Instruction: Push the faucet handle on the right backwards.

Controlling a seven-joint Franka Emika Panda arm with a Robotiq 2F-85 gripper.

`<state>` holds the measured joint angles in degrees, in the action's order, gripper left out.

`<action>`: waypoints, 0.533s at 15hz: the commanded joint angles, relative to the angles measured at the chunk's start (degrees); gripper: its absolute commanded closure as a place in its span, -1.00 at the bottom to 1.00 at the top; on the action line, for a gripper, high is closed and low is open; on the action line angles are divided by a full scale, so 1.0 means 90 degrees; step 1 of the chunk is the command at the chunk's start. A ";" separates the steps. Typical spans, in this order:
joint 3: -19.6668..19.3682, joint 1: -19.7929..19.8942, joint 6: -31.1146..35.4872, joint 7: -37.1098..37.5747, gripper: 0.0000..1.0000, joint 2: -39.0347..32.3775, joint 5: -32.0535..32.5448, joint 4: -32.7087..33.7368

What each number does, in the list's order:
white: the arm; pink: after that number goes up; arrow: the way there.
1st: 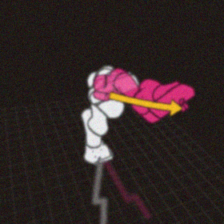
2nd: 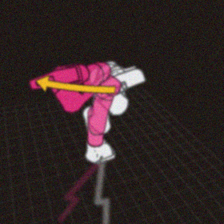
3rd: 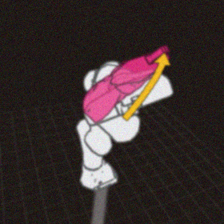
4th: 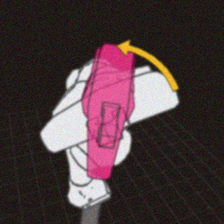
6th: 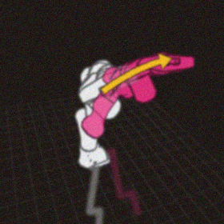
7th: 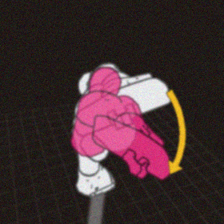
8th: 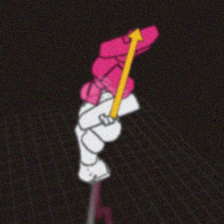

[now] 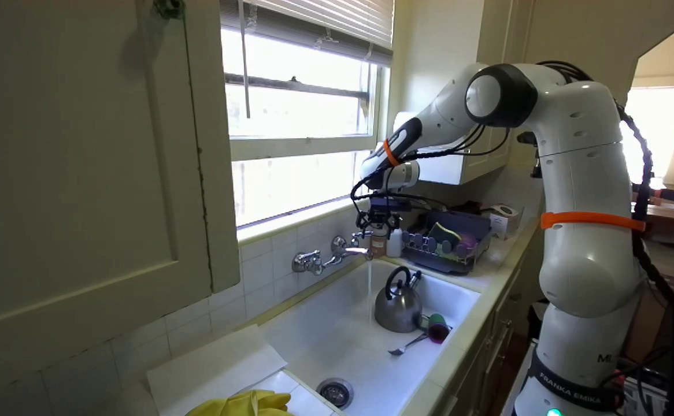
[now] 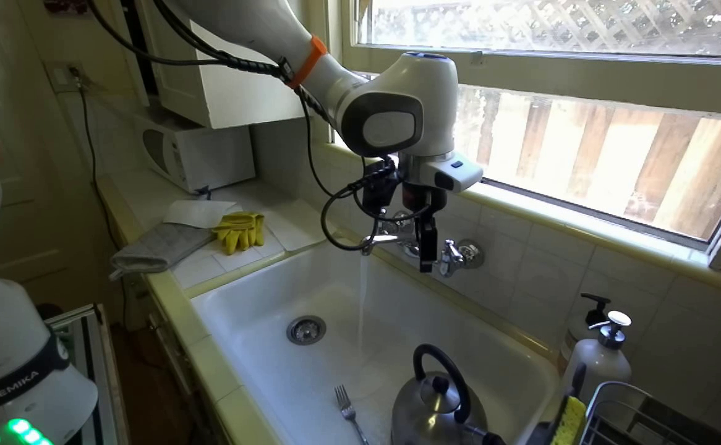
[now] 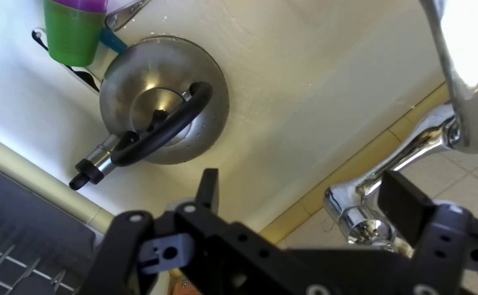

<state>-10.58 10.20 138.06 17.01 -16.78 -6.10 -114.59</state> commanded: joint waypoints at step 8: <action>-0.0100 0.0104 0.0682 -0.0453 -1.00 -0.0383 0.0054 0.0224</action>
<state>-11.16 10.69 142.39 14.74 -18.05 -6.02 -113.94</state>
